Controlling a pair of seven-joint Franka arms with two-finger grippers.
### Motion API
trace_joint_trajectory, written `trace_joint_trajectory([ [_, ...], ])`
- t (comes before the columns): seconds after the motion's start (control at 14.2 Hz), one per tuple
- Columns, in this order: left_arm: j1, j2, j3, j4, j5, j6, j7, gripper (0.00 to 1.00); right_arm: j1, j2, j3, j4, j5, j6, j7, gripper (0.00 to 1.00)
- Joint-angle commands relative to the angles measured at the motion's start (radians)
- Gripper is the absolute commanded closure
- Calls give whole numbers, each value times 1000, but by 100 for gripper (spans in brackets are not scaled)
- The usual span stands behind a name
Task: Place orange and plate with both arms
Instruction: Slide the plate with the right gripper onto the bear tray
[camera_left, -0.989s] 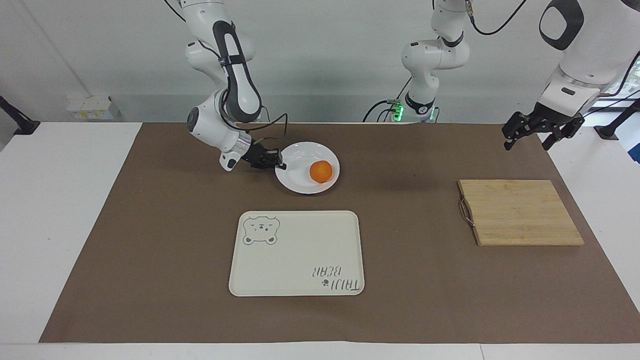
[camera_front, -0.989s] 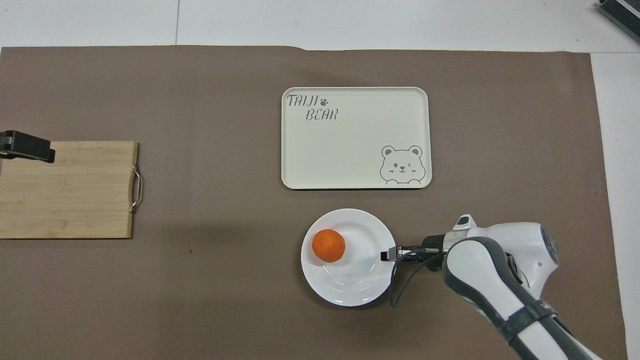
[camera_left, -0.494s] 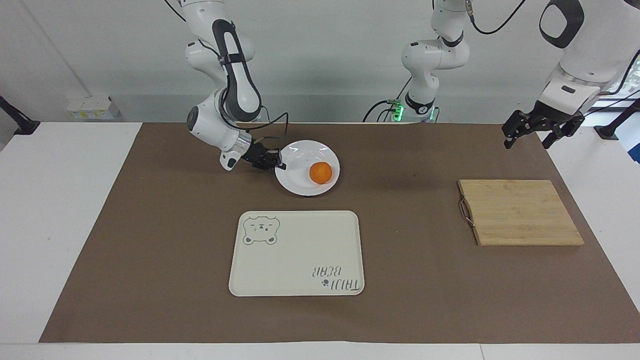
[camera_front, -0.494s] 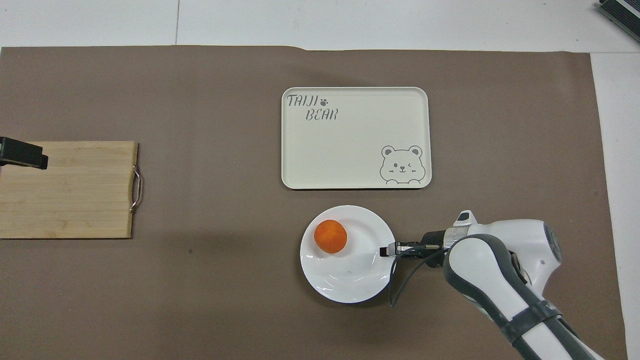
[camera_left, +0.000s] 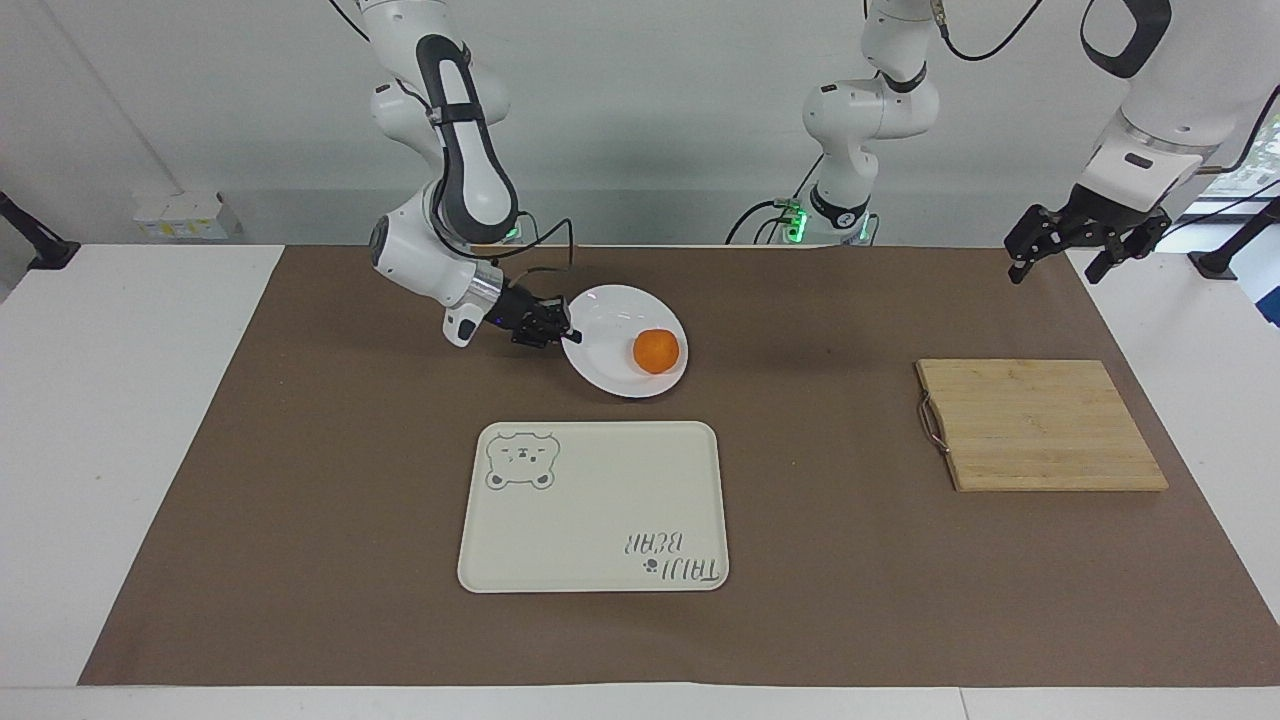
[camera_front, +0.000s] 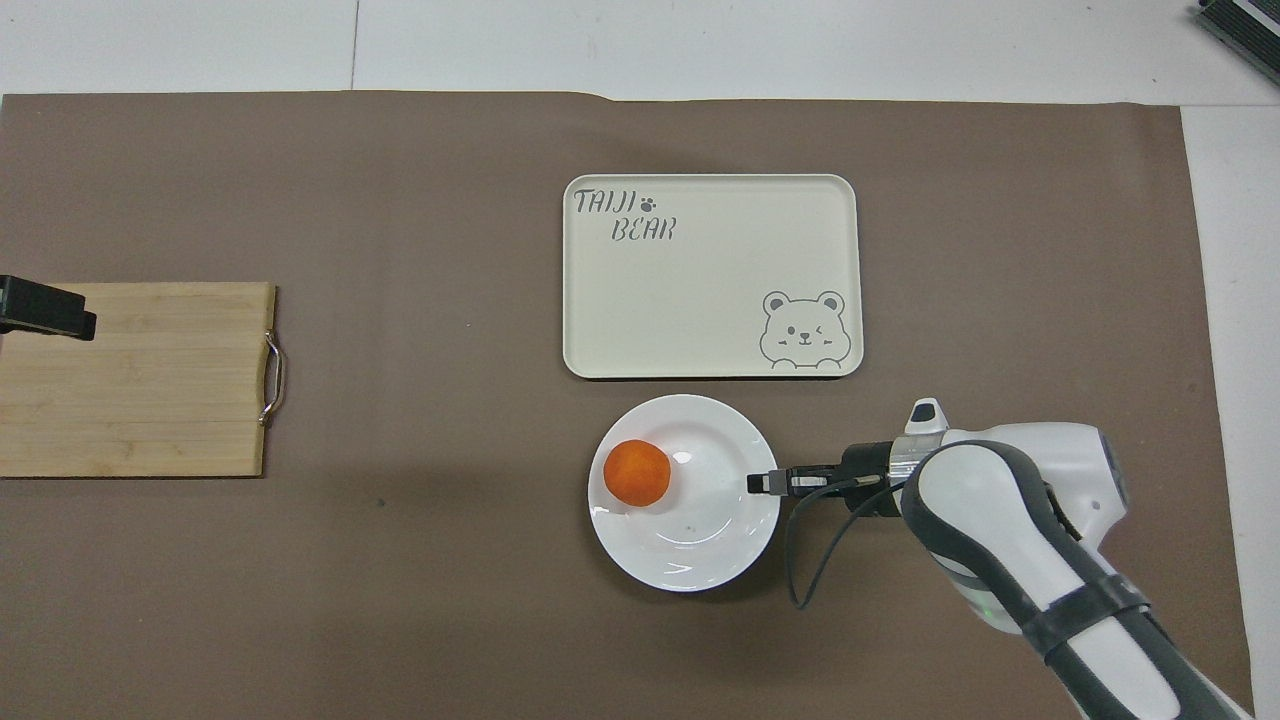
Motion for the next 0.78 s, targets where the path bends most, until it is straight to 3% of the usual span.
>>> trace_joint_trajectory([
  [0.0, -1, -20, 0, -22, -4, 4, -9, 0, -50, 21, 0, 50, 76, -81, -65, 100],
  [0.35, -1, -20, 0, -22, -4, 4, -9, 0, -86, 56, 0, 122, 139, -132, -79, 100],
  [0.71, -1, -20, 0, -22, -4, 4, -9, 0, -151, 157, -3, 299, 127, -178, -45, 100],
])
